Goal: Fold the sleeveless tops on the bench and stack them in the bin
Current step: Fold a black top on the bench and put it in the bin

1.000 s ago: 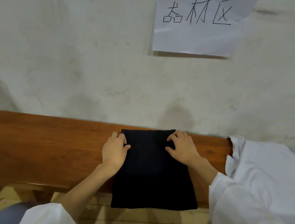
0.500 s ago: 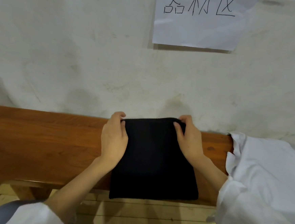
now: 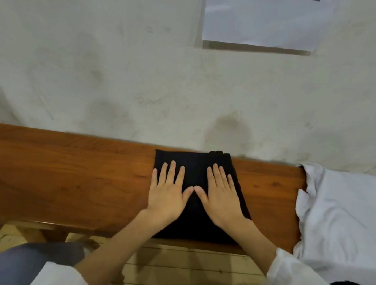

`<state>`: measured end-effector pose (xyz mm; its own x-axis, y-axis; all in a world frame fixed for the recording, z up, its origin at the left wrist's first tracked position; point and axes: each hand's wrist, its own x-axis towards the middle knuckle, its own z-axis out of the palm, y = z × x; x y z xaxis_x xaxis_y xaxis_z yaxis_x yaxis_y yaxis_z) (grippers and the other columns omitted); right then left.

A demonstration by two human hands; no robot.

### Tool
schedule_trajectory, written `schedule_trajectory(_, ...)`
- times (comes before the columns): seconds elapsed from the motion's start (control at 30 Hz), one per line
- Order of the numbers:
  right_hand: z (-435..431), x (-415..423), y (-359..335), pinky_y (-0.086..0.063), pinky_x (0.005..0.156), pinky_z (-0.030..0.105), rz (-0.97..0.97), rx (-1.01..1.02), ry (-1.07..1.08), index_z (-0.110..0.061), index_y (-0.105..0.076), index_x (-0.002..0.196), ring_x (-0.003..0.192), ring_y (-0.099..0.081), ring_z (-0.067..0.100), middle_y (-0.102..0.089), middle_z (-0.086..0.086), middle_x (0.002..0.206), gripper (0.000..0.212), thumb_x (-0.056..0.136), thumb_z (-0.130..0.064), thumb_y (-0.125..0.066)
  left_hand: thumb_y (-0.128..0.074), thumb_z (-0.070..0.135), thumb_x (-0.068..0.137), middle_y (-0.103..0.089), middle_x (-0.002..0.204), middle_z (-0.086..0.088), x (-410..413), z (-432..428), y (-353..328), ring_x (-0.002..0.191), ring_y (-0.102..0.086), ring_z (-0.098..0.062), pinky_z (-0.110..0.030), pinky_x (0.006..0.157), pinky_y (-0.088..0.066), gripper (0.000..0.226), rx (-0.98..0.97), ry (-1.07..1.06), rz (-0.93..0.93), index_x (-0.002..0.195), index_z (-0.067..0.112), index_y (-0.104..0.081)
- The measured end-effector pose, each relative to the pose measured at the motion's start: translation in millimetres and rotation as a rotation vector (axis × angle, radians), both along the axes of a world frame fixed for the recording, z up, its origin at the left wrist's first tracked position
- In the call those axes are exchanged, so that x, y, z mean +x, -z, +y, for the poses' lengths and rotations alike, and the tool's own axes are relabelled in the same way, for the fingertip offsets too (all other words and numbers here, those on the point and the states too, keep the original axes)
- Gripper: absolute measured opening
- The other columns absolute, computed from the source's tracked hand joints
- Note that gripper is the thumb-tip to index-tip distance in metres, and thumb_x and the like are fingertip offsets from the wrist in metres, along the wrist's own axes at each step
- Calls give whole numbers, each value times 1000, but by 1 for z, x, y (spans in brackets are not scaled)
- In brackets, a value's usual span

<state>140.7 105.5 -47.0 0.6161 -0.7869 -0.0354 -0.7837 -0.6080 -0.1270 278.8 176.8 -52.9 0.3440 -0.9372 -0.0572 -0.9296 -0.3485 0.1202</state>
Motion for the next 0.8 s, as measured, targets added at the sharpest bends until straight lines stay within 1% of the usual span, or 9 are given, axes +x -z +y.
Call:
schedule_trajectory(0.07,2,-3,9,12,114,33,43,-22,27,-12,1,151,147,8,18,4,6,160,105,69,-67,35,-13,57,97,6,160,-6,1,2,6,147,9,-24,-46,119,5,65,-28,-28,-5,152,25,0)
schedule_trajectory(0.17,2,-1,10,10,115,31,-3,-16,89,-14,-5,152,147,3,16,-2,4,160,91,80,-63,19,-15,56,98,4,160,-4,1,3,5,147,7,-23,-46,119,6,63,-34,-42,22,152,27,-2)
schedule_trajectory(0.27,0,-2,2,8,116,30,-2,37,50,-14,-9,152,147,3,15,-4,3,160,90,82,-65,13,-21,51,100,-9,160,-3,0,5,-2,148,-2,-22,-44,119,0,58,-74,-37,58,152,26,-14)
schedule_trajectory(0.37,3,-13,-14,0,117,30,-105,179,37,-16,-16,152,147,-3,16,-10,3,160,66,98,-52,-28,-33,41,100,-41,145,-4,1,23,-13,135,-34,-21,-39,112,-24,47,-273,-177,129,141,20,-41)
schedule_trajectory(0.43,15,-27,-23,-18,116,32,-274,167,155,-16,-24,150,144,-19,20,-25,3,155,60,98,-39,-44,-34,43,99,-51,125,-4,5,44,-20,116,-46,-21,-37,98,-35,42,-344,-356,159,125,17,-54)
schedule_trajectory(0.53,32,-53,-29,-42,100,37,-306,153,381,-15,-30,144,125,-45,26,-44,7,140,59,94,-37,-53,-27,57,96,-53,116,-5,6,70,-23,110,-47,-23,-39,93,-35,53,-159,-466,157,112,16,-57)
schedule_trajectory(0.6,32,-63,-31,-49,88,37,-258,302,504,-9,-35,133,110,-54,27,-52,10,123,58,90,-42,-58,-28,64,93,-52,116,-3,1,79,-25,111,-46,-22,-38,93,-34,58,-107,-436,149,108,17,-58)
schedule_trajectory(0.7,22,-66,-34,-49,70,32,-255,524,612,-3,-43,111,85,-59,21,-57,6,94,50,88,-44,-60,-41,62,90,-50,114,-3,-3,80,-26,111,-45,-22,-37,93,-35,49,-89,-398,185,99,17,-58)
schedule_trajectory(0.8,21,-62,-36,-44,60,28,-310,578,616,-8,-54,90,69,-55,17,-55,2,78,29,88,-37,-61,-55,50,90,-55,105,-3,-3,76,-29,99,-53,-22,-35,84,-47,35,-180,-376,438,94,15,-57)
